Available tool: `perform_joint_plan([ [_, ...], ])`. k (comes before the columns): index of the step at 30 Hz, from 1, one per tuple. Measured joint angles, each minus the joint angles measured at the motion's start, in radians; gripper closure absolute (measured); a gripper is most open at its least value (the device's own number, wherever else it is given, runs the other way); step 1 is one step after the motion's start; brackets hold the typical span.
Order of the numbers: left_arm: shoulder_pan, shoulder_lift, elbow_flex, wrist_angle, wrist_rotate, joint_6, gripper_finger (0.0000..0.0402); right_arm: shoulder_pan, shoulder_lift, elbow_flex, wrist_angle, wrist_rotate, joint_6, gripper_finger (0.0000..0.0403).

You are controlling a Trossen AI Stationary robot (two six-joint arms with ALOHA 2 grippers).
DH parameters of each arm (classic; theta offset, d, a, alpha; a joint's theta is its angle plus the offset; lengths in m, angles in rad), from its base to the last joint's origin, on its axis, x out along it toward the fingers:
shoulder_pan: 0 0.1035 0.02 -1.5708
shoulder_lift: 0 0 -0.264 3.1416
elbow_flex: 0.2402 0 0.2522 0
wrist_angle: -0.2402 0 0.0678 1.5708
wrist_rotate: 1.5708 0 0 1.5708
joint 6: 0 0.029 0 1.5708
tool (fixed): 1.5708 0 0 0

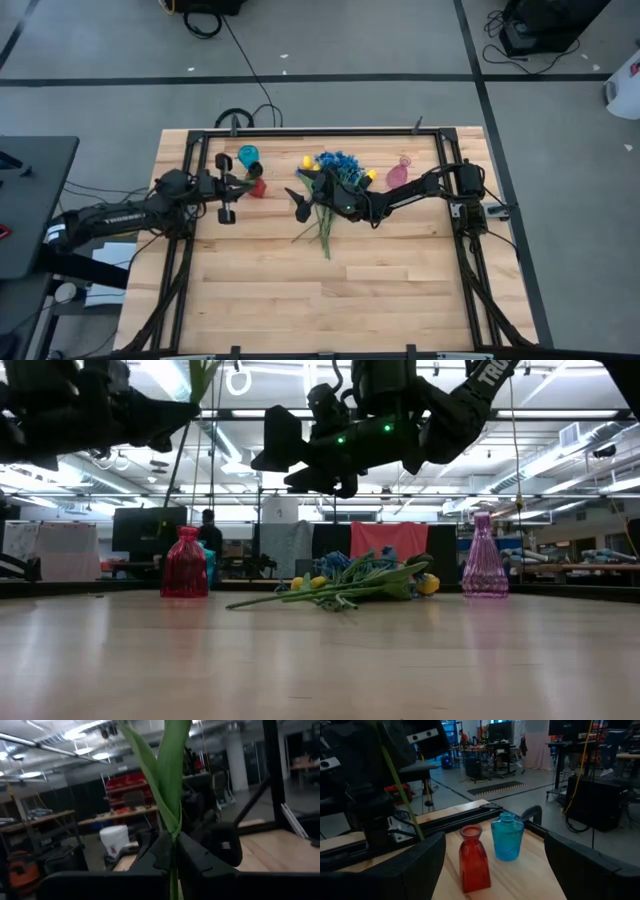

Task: Sort flowers into vase by color
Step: Put the black flower into the red vase

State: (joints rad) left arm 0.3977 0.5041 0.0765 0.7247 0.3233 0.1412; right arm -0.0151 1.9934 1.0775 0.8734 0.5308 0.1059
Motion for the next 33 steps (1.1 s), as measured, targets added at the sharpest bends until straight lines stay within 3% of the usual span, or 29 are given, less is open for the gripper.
perform_joint_plan([
  [9,0.055,0.020,-0.018,0.112,-0.008,0.059,0.0380,-0.001,0.000,0.000,0.001,0.000,-0.002,0.0056],
  [22,0.140,0.076,-0.018,0.295,-0.028,0.008,0.0380,-0.008,0.000,-0.001,0.008,-0.005,-0.003,0.0056],
  [33,0.153,0.251,-0.017,0.432,-0.050,0.055,0.0380,-0.013,-0.001,-0.001,0.015,-0.008,-0.003,0.0056],
])
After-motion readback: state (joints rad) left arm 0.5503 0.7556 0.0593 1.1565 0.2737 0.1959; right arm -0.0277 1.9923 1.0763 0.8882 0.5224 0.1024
